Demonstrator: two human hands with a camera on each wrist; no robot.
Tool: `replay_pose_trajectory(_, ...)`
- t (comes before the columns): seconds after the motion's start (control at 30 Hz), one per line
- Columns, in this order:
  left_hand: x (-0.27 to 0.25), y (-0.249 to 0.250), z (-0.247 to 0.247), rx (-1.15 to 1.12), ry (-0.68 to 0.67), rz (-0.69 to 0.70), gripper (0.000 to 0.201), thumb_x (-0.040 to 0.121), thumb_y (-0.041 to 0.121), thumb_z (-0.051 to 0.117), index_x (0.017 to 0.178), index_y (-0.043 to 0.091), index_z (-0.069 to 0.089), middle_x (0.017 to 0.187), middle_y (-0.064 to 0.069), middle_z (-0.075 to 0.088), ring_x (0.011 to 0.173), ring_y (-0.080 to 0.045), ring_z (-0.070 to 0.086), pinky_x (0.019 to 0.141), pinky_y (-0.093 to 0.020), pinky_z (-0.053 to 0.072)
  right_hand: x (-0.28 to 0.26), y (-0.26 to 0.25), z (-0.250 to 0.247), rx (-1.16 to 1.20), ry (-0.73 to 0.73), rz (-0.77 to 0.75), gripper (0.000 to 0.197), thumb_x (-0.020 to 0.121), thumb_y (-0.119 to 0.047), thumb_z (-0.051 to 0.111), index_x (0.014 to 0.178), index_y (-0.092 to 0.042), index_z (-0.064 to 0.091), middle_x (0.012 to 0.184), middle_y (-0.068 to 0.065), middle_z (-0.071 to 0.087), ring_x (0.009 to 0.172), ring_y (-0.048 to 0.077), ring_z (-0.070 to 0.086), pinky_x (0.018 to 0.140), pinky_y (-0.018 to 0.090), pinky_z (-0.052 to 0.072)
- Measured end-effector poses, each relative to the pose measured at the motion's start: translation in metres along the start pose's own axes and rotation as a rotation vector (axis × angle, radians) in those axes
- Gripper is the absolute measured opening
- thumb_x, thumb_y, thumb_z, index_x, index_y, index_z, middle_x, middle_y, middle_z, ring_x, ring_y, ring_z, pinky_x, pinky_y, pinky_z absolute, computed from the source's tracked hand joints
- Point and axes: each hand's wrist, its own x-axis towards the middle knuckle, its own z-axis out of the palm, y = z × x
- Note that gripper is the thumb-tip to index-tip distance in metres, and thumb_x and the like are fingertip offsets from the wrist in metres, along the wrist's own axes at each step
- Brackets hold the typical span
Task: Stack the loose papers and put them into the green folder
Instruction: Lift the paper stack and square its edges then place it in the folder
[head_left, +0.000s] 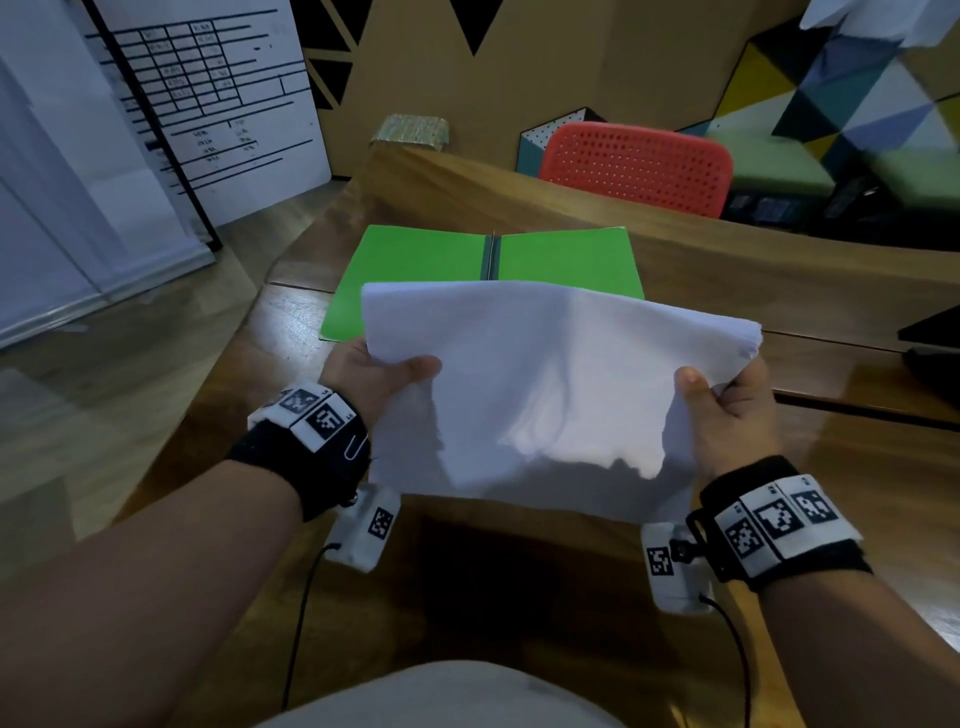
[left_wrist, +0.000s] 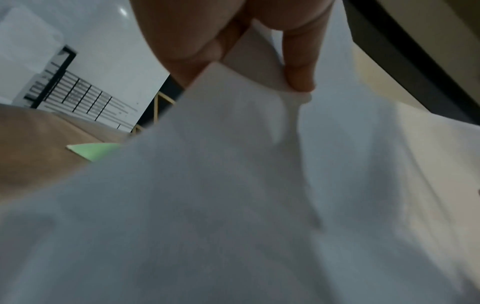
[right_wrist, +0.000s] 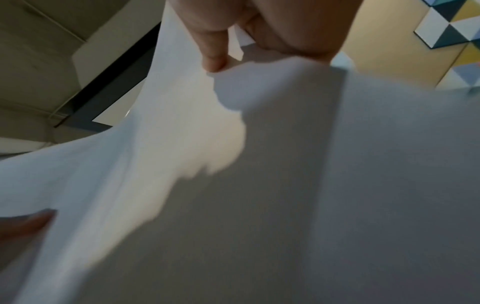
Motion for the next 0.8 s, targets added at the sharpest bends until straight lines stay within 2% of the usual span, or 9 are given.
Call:
replay_pose_trajectory(0.1, -0.006, -0.001, 0.008, 0.019, 0.083, 0.05, 0.013, 0.073, 0.009, 0.074, 0.073, 0.019, 0.066, 0.048, 0.022, 0.064, 0.045, 0.007, 0.06, 0.046, -0.01, 0.049, -0.007, 0.005, 0.005, 0.003, -0.03, 0.009, 0.029, 0.088, 0.0, 0.055, 0.114, -0.013, 0.051, 0.097, -0.008, 0.064, 0.095, 0.014, 0.061, 0.086, 0.034, 0.049)
replay_pose_trajectory(0.17, -0.011, -0.004, 0.012, 0.005, 0.11, 0.066, 0.012, 0.075, 0.005, 0.07, 0.073, 0.016, 0.068, 0.049, 0.02, 0.066, 0.048, 0.007, 0.061, 0.045, -0.011, 0.049, -0.014, 0.008, 0.01, -0.016, -0.062, 0.025, 0.036, 0.086, -0.003, 0.058, 0.115, -0.022, 0.049, 0.104, -0.002, 0.062, 0.104, 0.022, 0.059, 0.088, 0.039, 0.047)
replay_pose_trajectory(0.23, -0.011, -0.006, 0.014, 0.061, 0.113, 0.074, 0.003, 0.072, 0.012, 0.072, 0.07, 0.013, 0.07, 0.058, 0.012, 0.07, 0.058, 0.002, 0.065, 0.054, -0.015, 0.053, -0.021, 0.01, 0.016, -0.077, -0.076, 0.025, 0.039, 0.085, -0.005, 0.06, 0.113, -0.029, 0.047, 0.109, -0.001, 0.06, 0.109, 0.021, 0.056, 0.09, 0.039, 0.046)
replay_pose_trajectory(0.3, -0.008, -0.009, 0.014, 0.169, 0.097, 0.086, 0.009, 0.07, 0.017, 0.071, 0.074, 0.009, 0.067, 0.069, 0.0, 0.069, 0.066, -0.003, 0.064, 0.059, -0.017, 0.053, -0.027, 0.01, 0.02, -0.1, -0.055, 0.051, 0.039, 0.086, -0.006, 0.06, 0.117, -0.026, 0.047, 0.11, -0.001, 0.057, 0.109, 0.019, 0.055, 0.089, 0.036, 0.045)
replay_pose_trajectory(0.43, -0.001, -0.03, 0.012, 0.25, 0.072, 0.023, 0.05, 0.071, 0.01, 0.075, 0.116, 0.009, 0.054, 0.098, -0.002, 0.061, 0.092, -0.018, 0.06, 0.073, -0.023, 0.049, -0.035, 0.013, 0.022, -0.176, 0.008, 0.107, 0.039, 0.088, -0.008, 0.057, 0.126, -0.01, 0.048, 0.105, 0.0, 0.054, 0.1, 0.016, 0.051, 0.08, 0.026, 0.037)
replay_pose_trajectory(0.5, -0.002, -0.041, 0.01, 0.311, 0.039, 0.015, 0.049, 0.075, 0.01, 0.071, 0.12, 0.006, 0.051, 0.103, -0.003, 0.06, 0.099, -0.02, 0.059, 0.073, -0.018, 0.045, -0.037, 0.012, 0.021, -0.205, 0.017, 0.155, 0.037, 0.088, -0.009, 0.058, 0.124, -0.008, 0.049, 0.101, 0.001, 0.053, 0.096, 0.018, 0.051, 0.079, 0.027, 0.037)
replay_pose_trajectory(0.6, -0.005, -0.044, 0.006, 0.34, 0.066, 0.087, 0.039, 0.077, 0.016, 0.068, 0.11, -0.002, 0.06, 0.1, -0.006, 0.06, 0.097, -0.022, 0.059, 0.078, -0.024, 0.041, -0.031, 0.01, 0.018, -0.183, 0.041, 0.207, 0.04, 0.087, -0.009, 0.06, 0.125, -0.011, 0.05, 0.104, 0.0, 0.054, 0.097, 0.014, 0.049, 0.082, 0.026, 0.037)
replay_pose_trajectory(0.7, -0.011, -0.035, 0.006, 0.326, 0.075, 0.118, 0.045, 0.065, 0.025, 0.065, 0.1, -0.002, 0.065, 0.09, -0.008, 0.062, 0.086, -0.02, 0.059, 0.075, -0.027, 0.043, -0.028, 0.006, 0.016, -0.032, 0.051, 0.215, 0.027, 0.082, -0.009, 0.065, 0.102, -0.024, 0.054, 0.097, -0.001, 0.06, 0.091, 0.018, 0.057, 0.08, 0.027, 0.041)
replay_pose_trajectory(0.8, -0.011, -0.023, 0.007, 0.287, 0.098, 0.127, 0.041, 0.069, 0.003, 0.075, 0.108, 0.002, 0.06, 0.091, -0.005, 0.062, 0.081, -0.016, 0.056, 0.069, -0.023, 0.044, -0.027, 0.002, 0.019, 0.107, 0.067, 0.224, 0.014, 0.078, -0.026, 0.067, 0.085, -0.028, 0.055, 0.089, -0.004, 0.062, 0.086, 0.018, 0.06, 0.079, 0.035, 0.047)
